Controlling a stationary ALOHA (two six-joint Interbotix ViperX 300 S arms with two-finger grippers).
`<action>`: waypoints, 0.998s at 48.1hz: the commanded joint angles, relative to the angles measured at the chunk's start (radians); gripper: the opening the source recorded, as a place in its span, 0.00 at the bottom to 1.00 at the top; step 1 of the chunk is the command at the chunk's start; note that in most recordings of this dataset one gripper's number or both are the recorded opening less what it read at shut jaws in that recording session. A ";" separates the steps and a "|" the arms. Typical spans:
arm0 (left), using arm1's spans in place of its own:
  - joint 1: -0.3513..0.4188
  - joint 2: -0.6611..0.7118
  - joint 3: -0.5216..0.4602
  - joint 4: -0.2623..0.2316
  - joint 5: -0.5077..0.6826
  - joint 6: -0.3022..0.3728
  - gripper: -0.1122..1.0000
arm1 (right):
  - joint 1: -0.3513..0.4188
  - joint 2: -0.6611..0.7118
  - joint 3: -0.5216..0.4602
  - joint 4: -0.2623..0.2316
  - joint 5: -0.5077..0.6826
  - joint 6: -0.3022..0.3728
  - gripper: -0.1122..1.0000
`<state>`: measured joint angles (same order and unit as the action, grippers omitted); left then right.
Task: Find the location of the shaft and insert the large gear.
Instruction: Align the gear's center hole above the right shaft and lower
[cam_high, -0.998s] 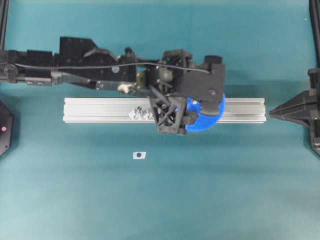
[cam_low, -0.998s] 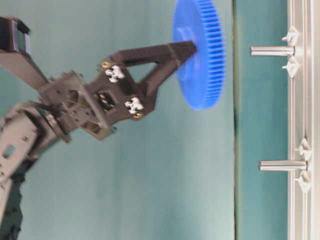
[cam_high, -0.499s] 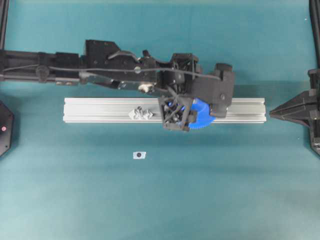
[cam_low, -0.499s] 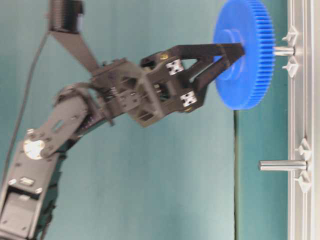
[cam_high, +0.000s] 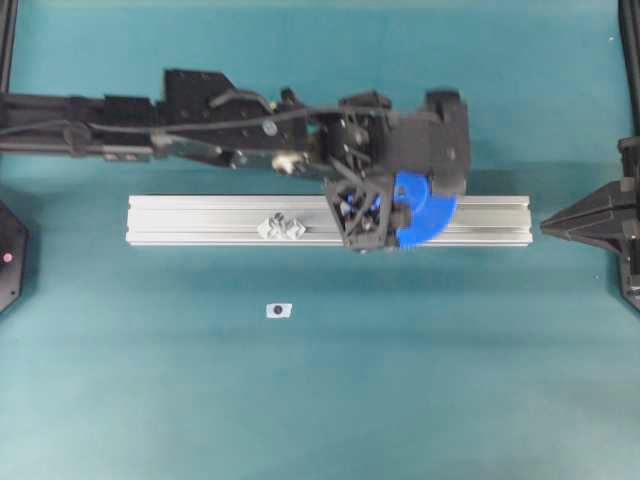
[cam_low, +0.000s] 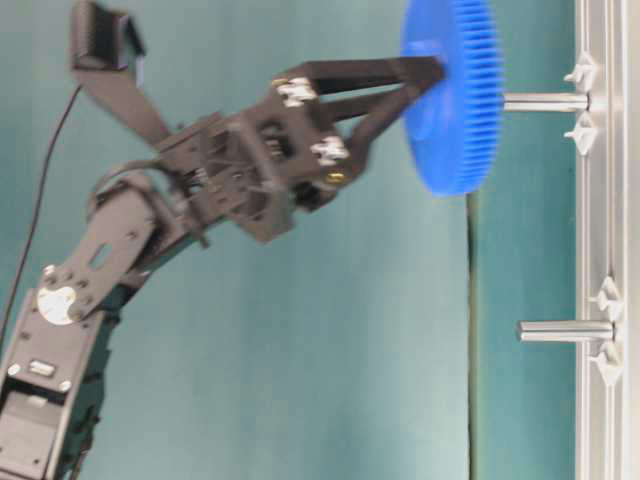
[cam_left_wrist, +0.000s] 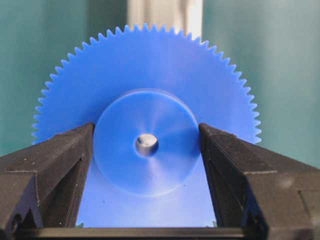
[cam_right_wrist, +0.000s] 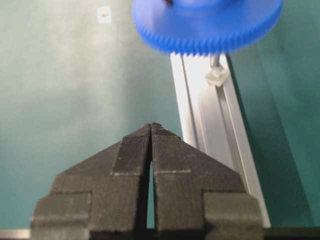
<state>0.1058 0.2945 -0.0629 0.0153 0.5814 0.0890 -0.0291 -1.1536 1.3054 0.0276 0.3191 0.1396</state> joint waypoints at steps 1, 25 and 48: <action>0.017 -0.055 -0.018 0.003 0.003 -0.011 0.74 | -0.005 0.008 -0.008 -0.002 -0.009 0.014 0.12; 0.018 -0.002 -0.018 0.002 0.040 -0.055 0.74 | -0.008 0.002 -0.008 0.000 -0.009 0.015 0.12; 0.011 0.048 0.018 0.002 -0.048 -0.084 0.74 | -0.008 0.003 -0.006 -0.002 -0.009 0.018 0.12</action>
<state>0.1227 0.3528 -0.0322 0.0153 0.5446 0.0061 -0.0353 -1.1597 1.3085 0.0276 0.3175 0.1488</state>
